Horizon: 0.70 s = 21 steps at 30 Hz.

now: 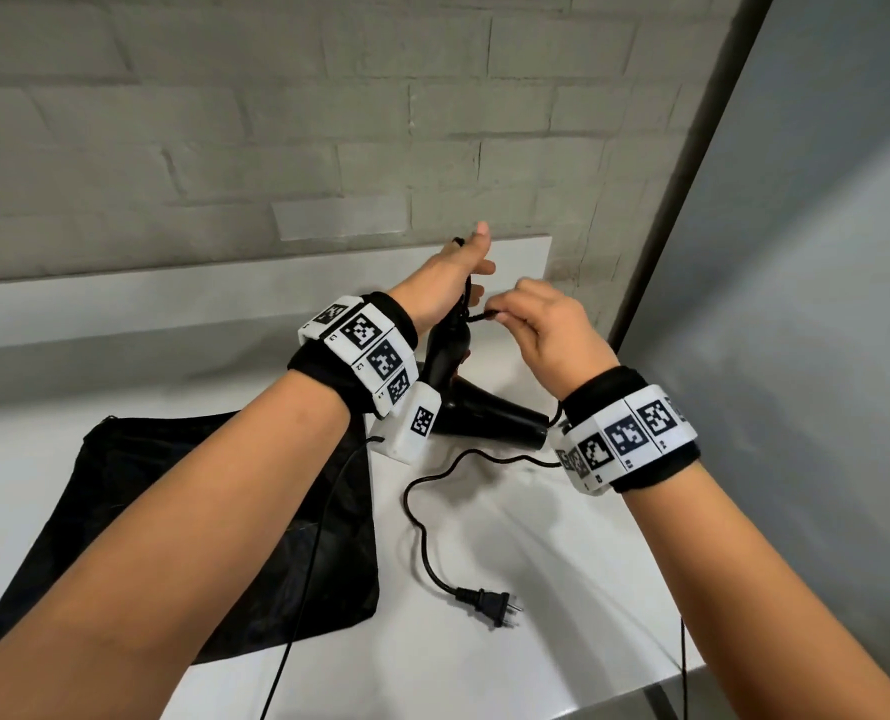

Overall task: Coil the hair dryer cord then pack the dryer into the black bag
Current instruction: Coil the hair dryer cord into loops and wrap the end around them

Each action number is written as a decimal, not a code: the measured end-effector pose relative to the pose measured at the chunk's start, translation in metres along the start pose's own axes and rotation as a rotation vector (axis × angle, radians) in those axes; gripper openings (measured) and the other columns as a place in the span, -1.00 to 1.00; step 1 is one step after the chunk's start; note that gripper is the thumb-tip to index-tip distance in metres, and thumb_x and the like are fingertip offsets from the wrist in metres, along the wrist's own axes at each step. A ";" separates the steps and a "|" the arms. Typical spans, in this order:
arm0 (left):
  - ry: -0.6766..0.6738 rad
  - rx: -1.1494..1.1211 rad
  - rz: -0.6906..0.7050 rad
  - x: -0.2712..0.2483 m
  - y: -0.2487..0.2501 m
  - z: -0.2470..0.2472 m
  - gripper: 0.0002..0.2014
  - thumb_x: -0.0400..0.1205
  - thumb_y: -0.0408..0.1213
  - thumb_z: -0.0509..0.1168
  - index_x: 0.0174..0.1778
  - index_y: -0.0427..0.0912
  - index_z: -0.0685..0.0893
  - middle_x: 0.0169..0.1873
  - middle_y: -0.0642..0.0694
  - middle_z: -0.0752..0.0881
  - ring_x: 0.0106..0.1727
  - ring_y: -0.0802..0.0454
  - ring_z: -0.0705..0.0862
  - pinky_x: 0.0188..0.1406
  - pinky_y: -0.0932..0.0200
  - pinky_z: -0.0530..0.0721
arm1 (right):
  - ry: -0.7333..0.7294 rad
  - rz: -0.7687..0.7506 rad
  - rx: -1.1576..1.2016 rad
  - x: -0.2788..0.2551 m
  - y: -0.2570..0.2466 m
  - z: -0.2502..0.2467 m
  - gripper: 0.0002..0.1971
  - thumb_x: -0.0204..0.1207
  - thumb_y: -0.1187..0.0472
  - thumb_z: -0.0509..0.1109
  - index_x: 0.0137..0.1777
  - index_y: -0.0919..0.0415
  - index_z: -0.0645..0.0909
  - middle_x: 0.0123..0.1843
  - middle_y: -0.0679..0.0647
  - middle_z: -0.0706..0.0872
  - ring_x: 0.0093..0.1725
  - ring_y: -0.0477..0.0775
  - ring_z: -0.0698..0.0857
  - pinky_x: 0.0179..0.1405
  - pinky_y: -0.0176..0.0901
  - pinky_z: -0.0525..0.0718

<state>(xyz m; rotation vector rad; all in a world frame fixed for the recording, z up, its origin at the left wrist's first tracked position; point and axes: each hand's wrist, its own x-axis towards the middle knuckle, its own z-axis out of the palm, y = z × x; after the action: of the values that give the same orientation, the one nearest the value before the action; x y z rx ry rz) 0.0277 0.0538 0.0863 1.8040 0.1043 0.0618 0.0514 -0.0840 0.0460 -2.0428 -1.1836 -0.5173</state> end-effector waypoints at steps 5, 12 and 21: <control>-0.098 0.048 0.082 -0.001 0.001 0.000 -0.08 0.33 0.52 -0.28 -0.25 -0.28 0.64 -0.45 -0.01 0.48 -0.34 0.05 0.44 -0.18 0.08 0.40 | 0.067 -0.057 0.040 0.023 -0.007 -0.003 -0.87 0.47 0.38 0.28 -0.14 0.41 0.65 -0.23 -0.06 0.51 -0.19 -0.10 0.46 -0.09 -0.77 0.34; -0.196 -0.066 0.071 -0.003 0.002 0.002 -0.31 0.67 0.14 -0.43 -0.33 -0.13 0.53 -0.61 0.00 0.64 -0.60 0.13 0.51 -0.50 0.26 0.44 | 0.111 0.206 0.273 0.051 -0.005 -0.007 -0.86 0.46 0.46 0.27 -0.26 0.24 0.51 -0.38 -0.09 0.54 -0.52 -0.27 0.53 -0.56 -0.51 0.42; -0.204 -0.176 0.024 -0.005 -0.008 -0.014 -0.48 0.75 -0.06 -0.17 -0.40 -0.22 0.48 -0.86 0.11 0.20 -0.80 0.19 0.18 -0.64 0.32 0.36 | 0.030 0.368 0.537 0.041 0.013 0.009 -0.65 0.64 0.22 0.11 -0.41 0.05 0.45 -0.59 -0.13 0.61 -0.74 -0.23 0.36 -0.70 -0.53 0.29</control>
<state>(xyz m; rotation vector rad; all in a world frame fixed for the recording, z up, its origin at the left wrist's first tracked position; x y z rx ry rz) 0.0212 0.0683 0.0820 1.6263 -0.0670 -0.0934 0.0829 -0.0579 0.0618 -1.7130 -0.7892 -0.0377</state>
